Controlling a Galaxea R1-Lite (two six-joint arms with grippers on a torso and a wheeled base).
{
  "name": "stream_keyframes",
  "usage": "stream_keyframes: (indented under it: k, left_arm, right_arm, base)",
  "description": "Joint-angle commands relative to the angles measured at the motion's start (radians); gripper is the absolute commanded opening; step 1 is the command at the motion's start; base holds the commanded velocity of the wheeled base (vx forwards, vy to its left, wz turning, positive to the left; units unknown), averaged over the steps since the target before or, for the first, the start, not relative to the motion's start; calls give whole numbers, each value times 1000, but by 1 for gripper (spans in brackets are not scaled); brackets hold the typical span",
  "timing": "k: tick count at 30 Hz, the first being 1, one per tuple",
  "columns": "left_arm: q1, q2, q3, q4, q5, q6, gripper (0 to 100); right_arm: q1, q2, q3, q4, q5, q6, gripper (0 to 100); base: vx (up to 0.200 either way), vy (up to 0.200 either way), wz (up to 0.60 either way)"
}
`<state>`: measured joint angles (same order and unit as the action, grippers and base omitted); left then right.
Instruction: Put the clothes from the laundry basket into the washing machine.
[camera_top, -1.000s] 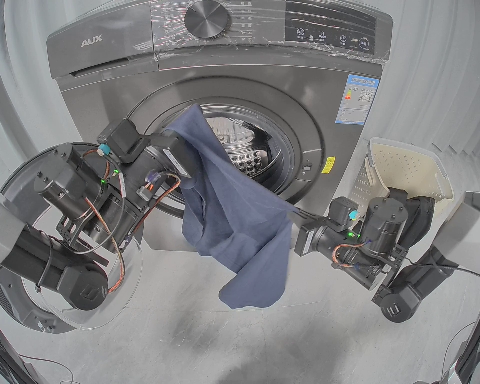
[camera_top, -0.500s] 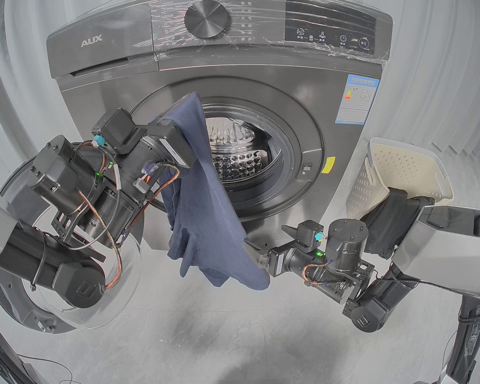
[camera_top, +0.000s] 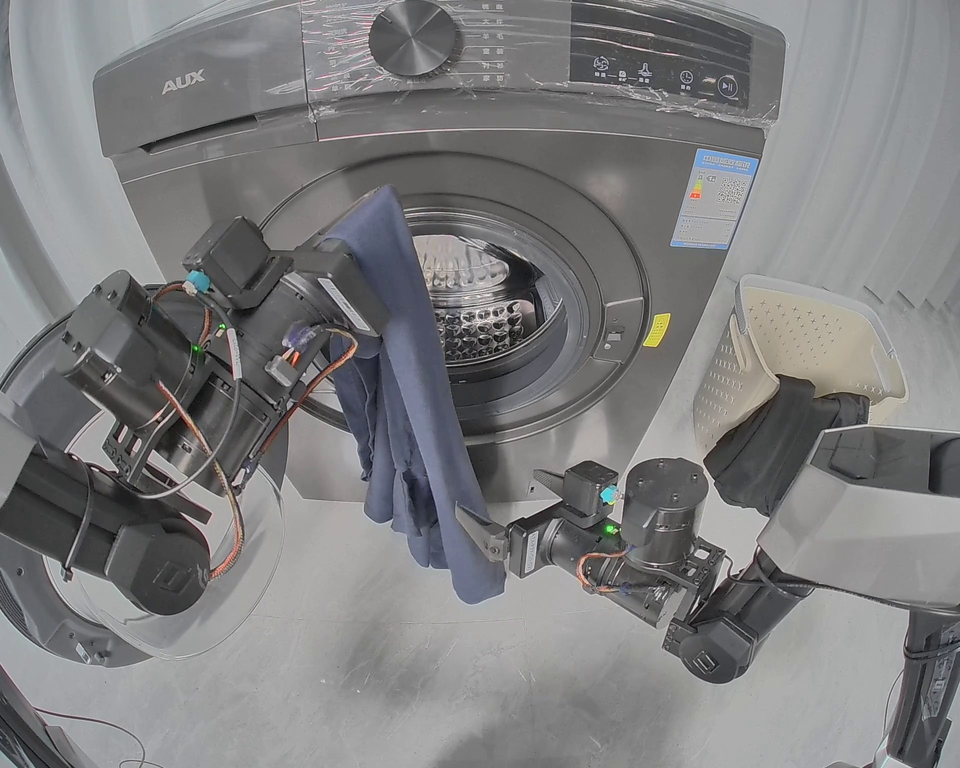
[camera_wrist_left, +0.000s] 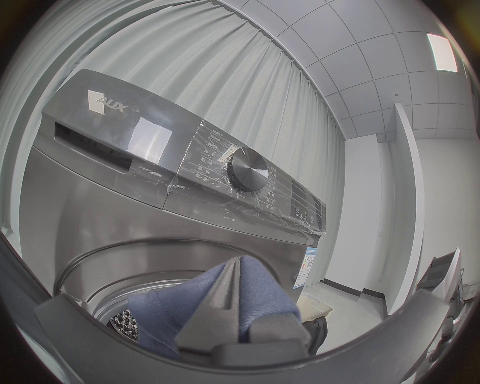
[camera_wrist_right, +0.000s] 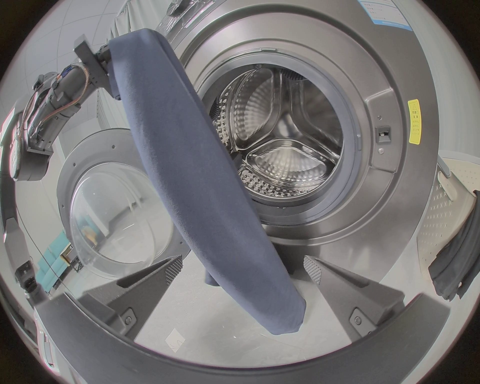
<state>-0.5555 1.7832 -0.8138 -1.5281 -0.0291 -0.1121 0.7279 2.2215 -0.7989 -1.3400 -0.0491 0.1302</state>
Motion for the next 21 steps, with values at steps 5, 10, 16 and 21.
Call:
stream_keyframes:
  k: [5, 10, 16, 21]
  left_arm:
    - [3, 8, -5, 0, 2, 0, 0]
    - [3, 8, -10, 9, 3, -1, 0]
    - [-1, 13, -10, 11, 3, -1, 0]
    - [-3, 13, -10, 11, 5, -1, 0]
  right_arm:
    - [107, -65, 122, -19, 5, 22, 100]
    - [182, -56, 136, -62, 49, 31, 100]
    - [226, 40, 17, -56, 58, 60, 100]
    - [237, 136, -144, -30, 58, 75, 100]
  base:
    - [0, 0, 0]
    - [0, 0, 0]
    - [0, 0, 0]
    - [0, 0, 0]
